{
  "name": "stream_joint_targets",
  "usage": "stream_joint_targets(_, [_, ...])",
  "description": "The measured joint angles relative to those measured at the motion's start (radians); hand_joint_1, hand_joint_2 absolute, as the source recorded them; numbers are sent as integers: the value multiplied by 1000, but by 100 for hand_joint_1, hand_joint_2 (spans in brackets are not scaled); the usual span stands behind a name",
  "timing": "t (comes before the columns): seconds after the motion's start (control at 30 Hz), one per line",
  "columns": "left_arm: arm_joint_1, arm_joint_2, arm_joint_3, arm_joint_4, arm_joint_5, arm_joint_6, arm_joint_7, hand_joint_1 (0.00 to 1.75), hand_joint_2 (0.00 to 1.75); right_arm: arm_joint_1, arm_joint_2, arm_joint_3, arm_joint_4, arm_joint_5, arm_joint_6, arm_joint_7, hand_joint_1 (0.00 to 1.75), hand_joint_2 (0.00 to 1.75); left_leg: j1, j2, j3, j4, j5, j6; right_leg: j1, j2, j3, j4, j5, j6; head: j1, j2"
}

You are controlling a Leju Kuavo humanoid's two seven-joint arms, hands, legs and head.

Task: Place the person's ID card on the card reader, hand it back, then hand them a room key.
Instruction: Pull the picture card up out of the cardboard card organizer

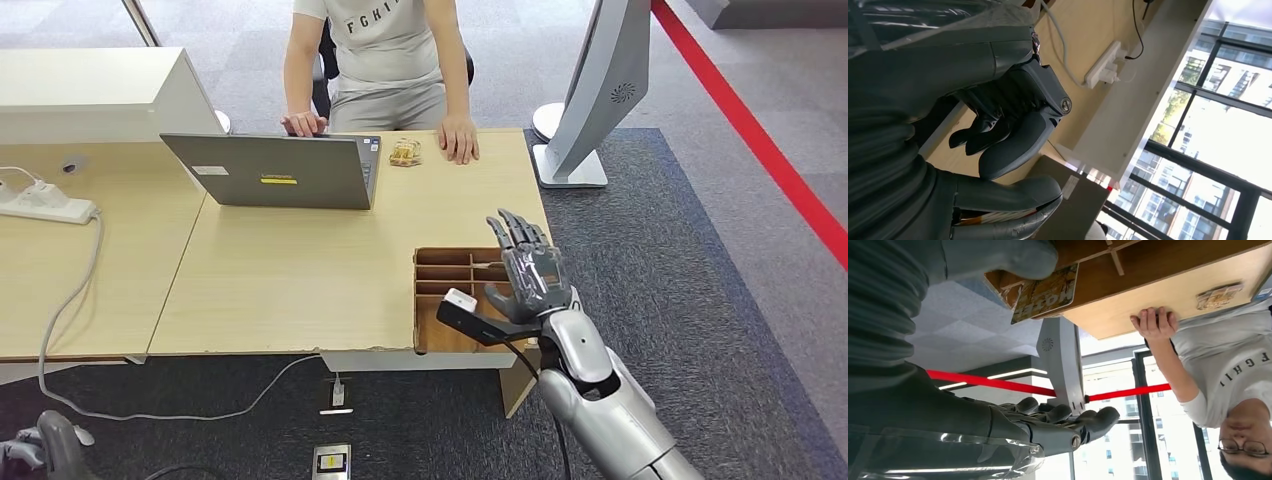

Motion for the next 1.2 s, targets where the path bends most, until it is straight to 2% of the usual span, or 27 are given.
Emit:
stream_joint_targets(0.13, [-1,6,-10,0,1,10,0,175,175,-11,0,-17,39,0,-15,4,115,175,0,0,0,0,0,0,0,0,0,0,0,0,0,0])
stream_joint_targets(0.33, [-1,13,-20,0,4,16,0,175,175,-21,4,-27,84,12,-18,4,119,175,0,0,0,0,0,0,0,0,0,0,0,0,0,0])
stream_joint_targets(0.4, [-1,15,-25,0,6,17,0,175,175,-24,6,-27,94,16,-18,4,108,175,0,0,0,0,0,0,0,0,0,0,0,0,0,0])
stream_joint_targets(0.53, [-1,18,-30,0,6,21,0,175,175,-35,15,-28,118,30,-20,4,18,175,0,0,0,0,0,0,0,0,0,0,0,0,0,0])
stream_joint_targets(0.57, [-1,18,-31,0,6,23,0,175,175,-37,17,-28,124,32,-21,4,7,175,0,0,0,0,0,0,0,0,0,0,0,0,0,0])
stream_joint_targets(0.67, [0,20,-33,0,5,25,0,175,175,-44,25,-28,145,39,-22,3,0,175,0,0,0,0,0,0,0,0,0,0,0,0,0,0])
stream_joint_targets(0.97, [4,21,-34,0,0,22,0,175,175,-47,43,-28,189,60,-23,-7,2,175,0,0,0,0,0,0,0,0,0,0,0,0,0,0])
stream_joint_targets(1.03, [5,22,-34,0,1,19,0,175,175,-46,44,-28,193,62,-23,-7,9,175,0,0,0,0,0,0,0,0,0,0,0,0,0,0])
stream_joint_targets(1.1, [5,22,-34,0,3,17,0,175,175,-46,44,-28,196,62,-23,-6,52,175,0,0,0,0,0,0,0,0,0,0,0,0,0,0])
stream_joint_targets(1.17, [5,23,-34,0,4,15,0,175,175,-45,43,-28,199,63,-23,-4,129,175,0,0,0,0,0,0,0,0,0,0,0,0,0,0])
stream_joint_targets(1.2, [5,24,-34,0,5,13,0,175,175,-45,43,-28,199,63,-23,-2,151,175,0,0,0,0,0,0,0,0,0,0,0,0,0,0])
